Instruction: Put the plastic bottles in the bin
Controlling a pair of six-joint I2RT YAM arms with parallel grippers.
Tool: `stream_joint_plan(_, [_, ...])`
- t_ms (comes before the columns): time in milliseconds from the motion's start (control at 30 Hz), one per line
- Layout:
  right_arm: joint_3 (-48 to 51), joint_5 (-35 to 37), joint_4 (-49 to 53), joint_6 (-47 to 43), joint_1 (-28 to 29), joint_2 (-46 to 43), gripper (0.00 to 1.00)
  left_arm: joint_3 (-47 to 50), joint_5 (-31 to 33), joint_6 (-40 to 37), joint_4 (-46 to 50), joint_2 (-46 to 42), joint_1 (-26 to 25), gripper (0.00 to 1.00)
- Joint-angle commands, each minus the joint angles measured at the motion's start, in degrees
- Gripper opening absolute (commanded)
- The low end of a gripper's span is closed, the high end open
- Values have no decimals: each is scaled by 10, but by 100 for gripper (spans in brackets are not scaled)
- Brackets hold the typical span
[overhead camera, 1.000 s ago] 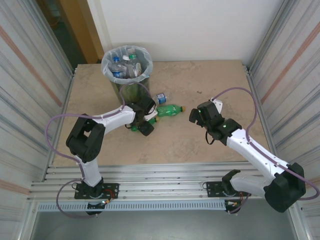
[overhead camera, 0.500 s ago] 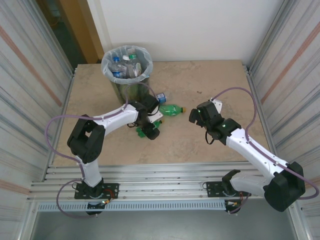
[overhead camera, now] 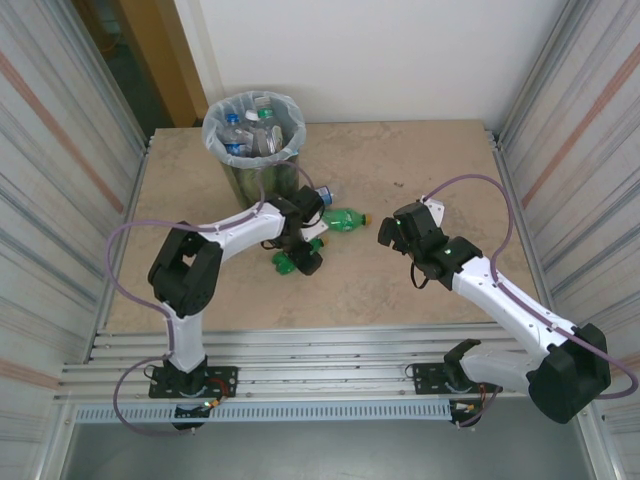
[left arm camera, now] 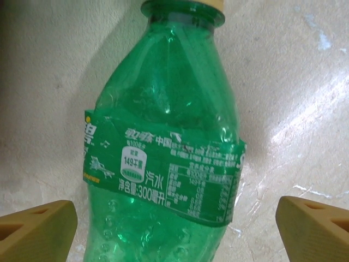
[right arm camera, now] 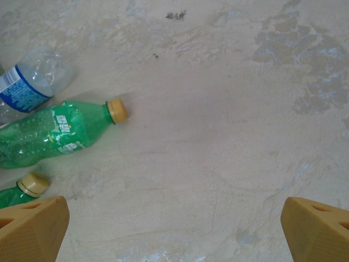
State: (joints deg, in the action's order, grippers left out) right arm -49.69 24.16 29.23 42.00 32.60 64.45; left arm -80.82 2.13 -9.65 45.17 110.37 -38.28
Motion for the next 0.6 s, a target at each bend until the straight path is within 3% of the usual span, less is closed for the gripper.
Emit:
stream_joint_plan(0, [2, 6, 9, 21, -3, -10, 98, -31, -1, -7, 17, 17, 1, 93])
stream_joint_plan(567, [10, 4, 10, 26, -3, -16, 98, -105, -12, -27, 26, 88, 5, 88])
